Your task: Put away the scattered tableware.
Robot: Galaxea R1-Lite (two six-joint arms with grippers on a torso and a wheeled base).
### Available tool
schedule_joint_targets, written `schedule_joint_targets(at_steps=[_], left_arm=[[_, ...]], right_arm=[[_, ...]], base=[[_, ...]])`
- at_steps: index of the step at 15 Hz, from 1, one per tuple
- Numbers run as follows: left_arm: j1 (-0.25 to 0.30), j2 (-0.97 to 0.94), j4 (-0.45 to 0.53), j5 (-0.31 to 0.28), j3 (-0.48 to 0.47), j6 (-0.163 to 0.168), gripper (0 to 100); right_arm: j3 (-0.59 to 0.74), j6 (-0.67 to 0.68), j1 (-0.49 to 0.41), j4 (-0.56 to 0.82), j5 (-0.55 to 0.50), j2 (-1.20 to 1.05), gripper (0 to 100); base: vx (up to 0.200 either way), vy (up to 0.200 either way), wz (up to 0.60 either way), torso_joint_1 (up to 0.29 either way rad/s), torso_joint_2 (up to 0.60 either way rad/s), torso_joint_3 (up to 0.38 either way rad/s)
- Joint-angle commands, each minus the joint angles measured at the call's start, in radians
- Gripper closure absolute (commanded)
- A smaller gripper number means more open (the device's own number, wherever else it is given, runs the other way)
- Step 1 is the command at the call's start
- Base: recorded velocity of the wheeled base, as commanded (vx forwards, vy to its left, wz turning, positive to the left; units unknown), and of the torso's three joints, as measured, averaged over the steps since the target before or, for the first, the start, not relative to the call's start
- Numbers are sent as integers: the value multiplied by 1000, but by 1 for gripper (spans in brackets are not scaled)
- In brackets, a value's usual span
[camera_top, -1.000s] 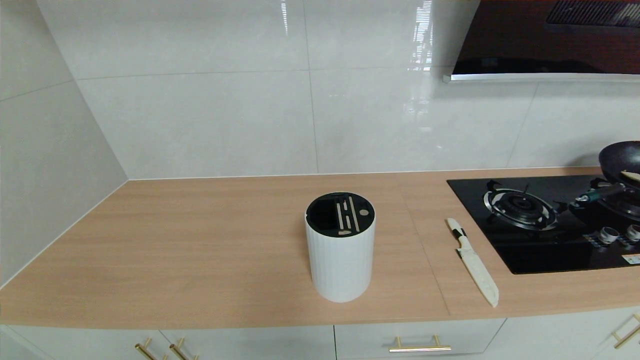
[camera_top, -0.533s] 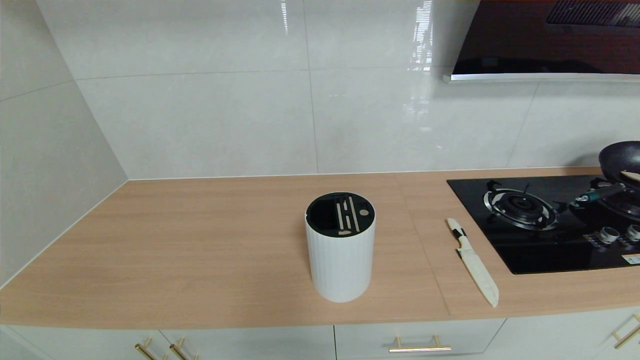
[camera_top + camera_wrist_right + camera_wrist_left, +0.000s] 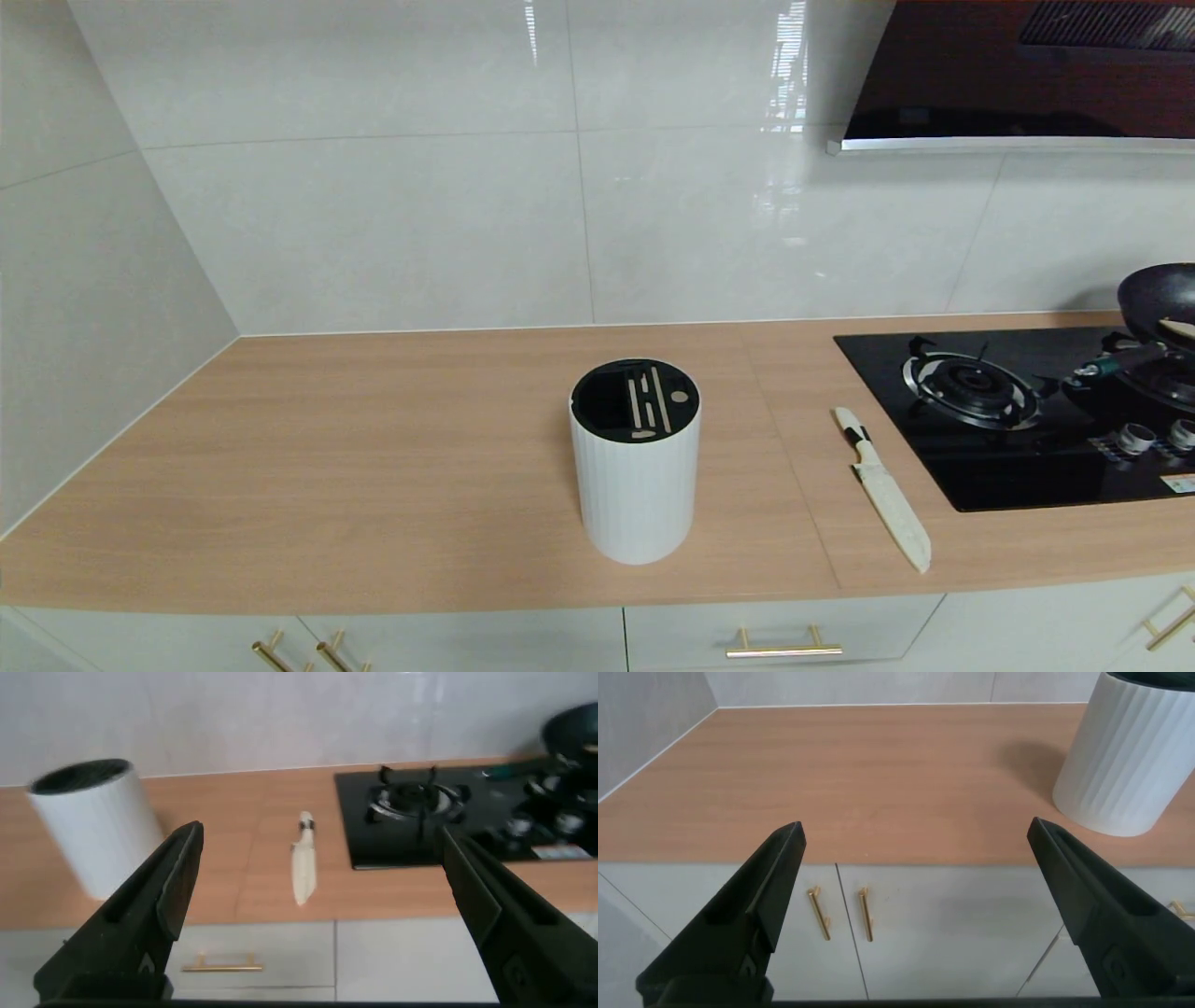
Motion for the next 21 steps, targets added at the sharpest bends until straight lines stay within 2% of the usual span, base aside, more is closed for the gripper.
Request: schedule_joint_targets(at_steps=[1,2,4,11,15,21], left_arm=[[0,0,0,0,0,-1,0],[0,0,0,0,0,-1,0],[0,0,0,0,0,-1,0],[0,0,0,0,0,-1,0],[0,0,0,0,0,1,0],[0,0,0,0,0,2,0]], right_arm=[[-134,1,25,-5,63,352,0],[-234,-2,27,-18,112,535,0],[-369,-5,48,-24,129,757,0],[-711,-12,79,-25,97,1414,0],[-735,-40,105,-81,-10,1610,0],[-726,-55,82,-378,-20,1891,0]], base=[[0,0,0,0,0,0],[0,0,0,0,0,0],[0,0,0,0,0,0],[0,0,0,0,0,0],[0,0,0,0,0,0],[0,0,0,0,0,0]])
